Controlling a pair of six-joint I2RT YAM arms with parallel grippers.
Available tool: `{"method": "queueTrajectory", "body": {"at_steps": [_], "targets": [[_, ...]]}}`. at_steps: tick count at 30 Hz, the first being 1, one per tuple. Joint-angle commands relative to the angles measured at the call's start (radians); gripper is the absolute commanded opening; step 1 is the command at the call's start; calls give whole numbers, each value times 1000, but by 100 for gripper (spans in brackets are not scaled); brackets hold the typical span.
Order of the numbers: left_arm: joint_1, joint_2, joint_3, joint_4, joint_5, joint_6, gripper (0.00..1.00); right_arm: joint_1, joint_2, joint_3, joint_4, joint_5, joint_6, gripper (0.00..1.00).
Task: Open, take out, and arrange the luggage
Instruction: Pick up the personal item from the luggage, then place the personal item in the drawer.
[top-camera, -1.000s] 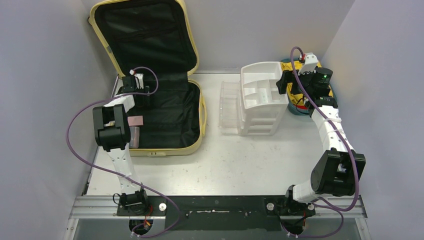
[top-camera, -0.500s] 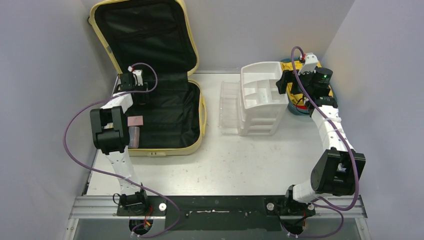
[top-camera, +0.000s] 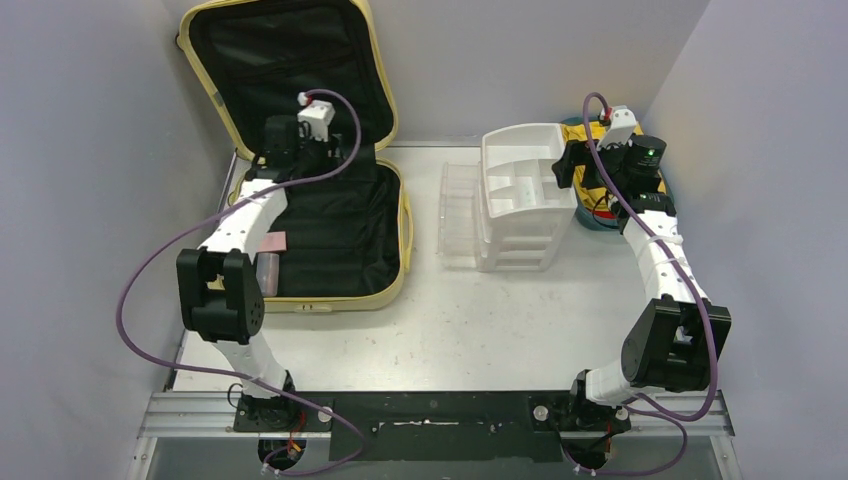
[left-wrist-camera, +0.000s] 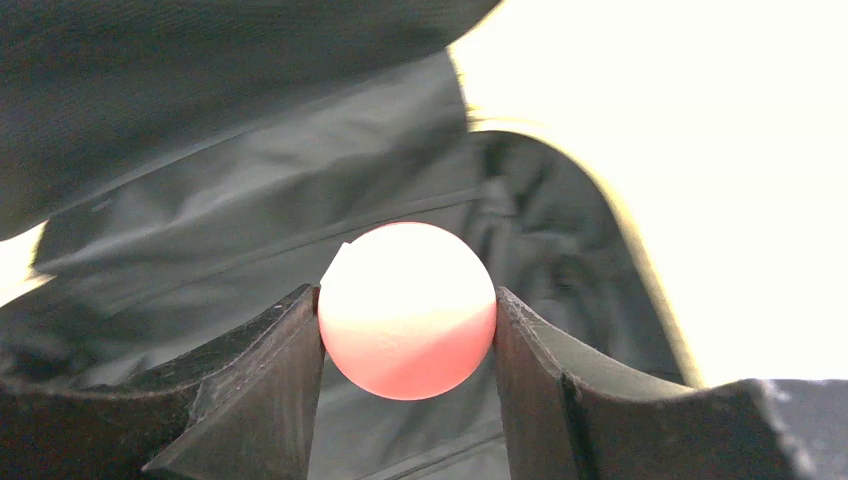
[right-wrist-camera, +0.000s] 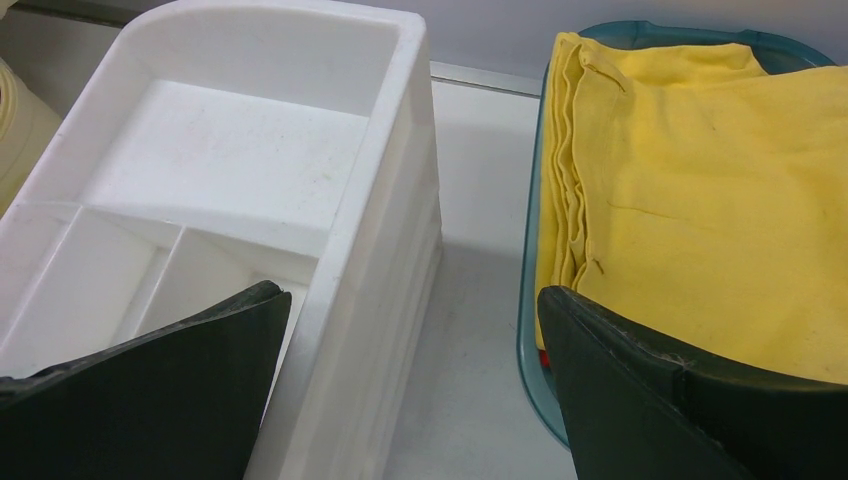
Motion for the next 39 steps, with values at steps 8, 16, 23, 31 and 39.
{"method": "queueTrajectory", "body": {"at_steps": [8,16,23,31,39], "targets": [[-374,1,190,-59,155,54,24,-43,11,-3,-41,-20,-16,100],[-538,123,289,-101,140,58,25,-72,0,-7,-36,-43,2,100],[-609,159,270,-111,128,62,28,-74,-2,-8,-34,-51,5,100],[-644,186,245,-117,120,67,54,-74,-6,-9,-35,-56,7,100],[-638,151,246,-143,118,85,97,-74,-5,-9,-34,-59,9,100]]}}
